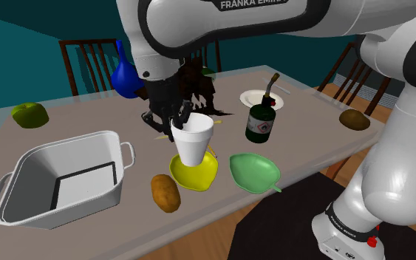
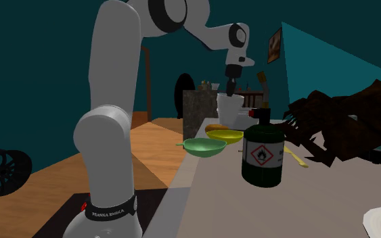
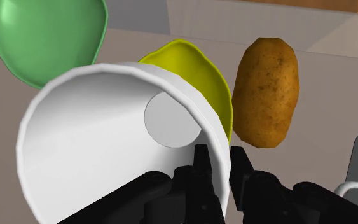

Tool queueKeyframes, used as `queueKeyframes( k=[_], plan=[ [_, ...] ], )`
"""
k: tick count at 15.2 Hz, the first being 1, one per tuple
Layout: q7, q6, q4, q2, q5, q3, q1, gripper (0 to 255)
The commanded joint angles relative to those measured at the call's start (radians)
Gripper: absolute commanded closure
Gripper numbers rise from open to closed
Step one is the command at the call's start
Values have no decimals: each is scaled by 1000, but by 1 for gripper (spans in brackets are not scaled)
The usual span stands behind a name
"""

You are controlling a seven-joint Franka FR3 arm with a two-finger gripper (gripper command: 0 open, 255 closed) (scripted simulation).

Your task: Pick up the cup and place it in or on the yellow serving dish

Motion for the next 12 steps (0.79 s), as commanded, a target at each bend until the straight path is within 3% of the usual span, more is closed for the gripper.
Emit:
queueKeyframes(
  k=[1, 7, 12],
  plan=[
    [-3, 32, -35, -4, 2, -1, -3, 255],
    [-7, 118, -120, -2, 0, -3, -5, 255],
    [-7, 118, -120, -2, 0, -3, -5, 255]
  ],
)
